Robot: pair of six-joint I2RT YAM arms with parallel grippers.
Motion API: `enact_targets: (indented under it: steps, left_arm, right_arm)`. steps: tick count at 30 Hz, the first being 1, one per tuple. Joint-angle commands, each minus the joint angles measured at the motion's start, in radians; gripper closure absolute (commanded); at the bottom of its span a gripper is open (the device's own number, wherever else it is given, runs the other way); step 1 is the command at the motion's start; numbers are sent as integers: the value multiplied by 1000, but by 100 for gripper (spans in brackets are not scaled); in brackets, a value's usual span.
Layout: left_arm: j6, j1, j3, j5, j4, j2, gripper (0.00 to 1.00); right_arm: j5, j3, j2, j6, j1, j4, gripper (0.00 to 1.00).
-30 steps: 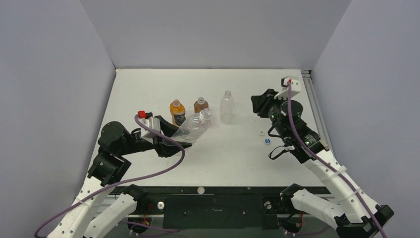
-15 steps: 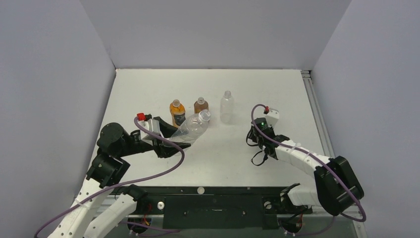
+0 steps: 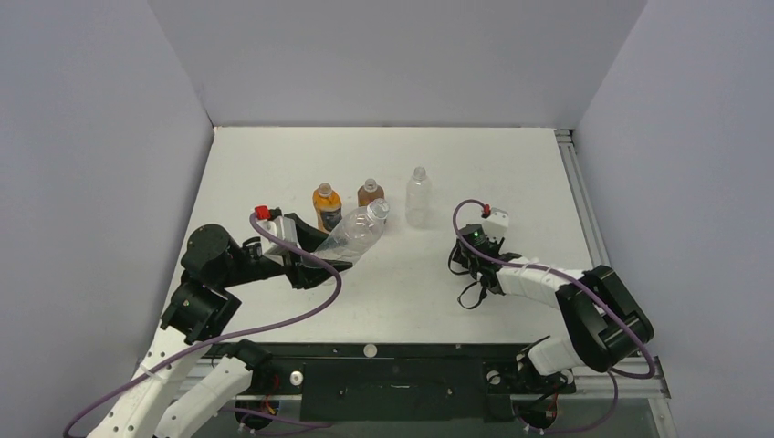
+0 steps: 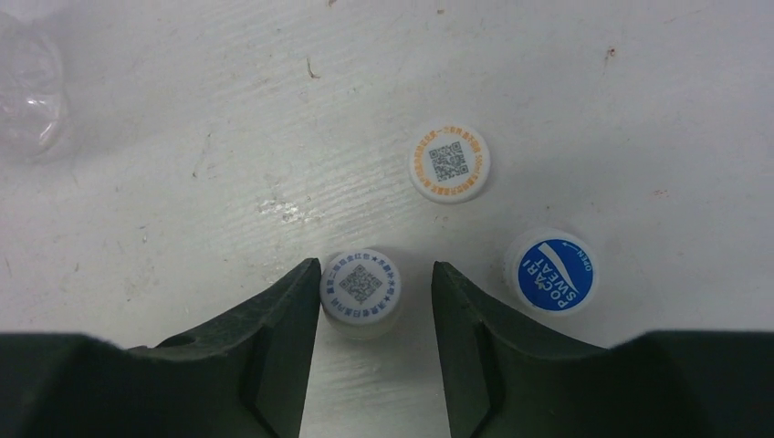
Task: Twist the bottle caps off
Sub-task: Place the bottle cap at the center of the board, then place the plastic bottle at the center of the board.
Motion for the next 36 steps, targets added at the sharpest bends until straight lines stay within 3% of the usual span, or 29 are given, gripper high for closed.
enact_targets:
  steps: [1,6,13,15,17,18,20,23,28,36]
  left_arm:
    - [-3,3,6,-6,43,-4,100]
    - [-22,3,1,-3,57,-6,100]
    - [-56,3,-9,-18,86,-9,100]
    - [-75,4,-11,-24,100,-6,100]
    - [-94,5,-13,-25,114,0,100]
    - [-99,5,-13,-24,123,2,100]
    - [-109,5,-14,-19,131,8,100]
    - [-118,5,-19,-12,139,16,100]
    - [-117,5,-13,-5,139,29,100]
    - [-111,5,-6,-10,129,31,100]
  right_arm:
    - [68,14,13,-1,8,42,50]
    - [81,48,-87,-24,41,-31,41]
    - [-19,252,-445,-109,72,-208,36]
    - [-110,333,-523,-165,76,-216,36]
    - [-303,412,-573,-229,73,-190,36]
    - [-471,467,-584,-258,74,-182,36]
    - [-710,549,-574,-266,88,-158,35]
    - [-844,639,-554,-261,153,-116,32]
    - [-858,740,-481,-281,317,-37,29]
    - [-772,858,-341,-335,435,-58,29]
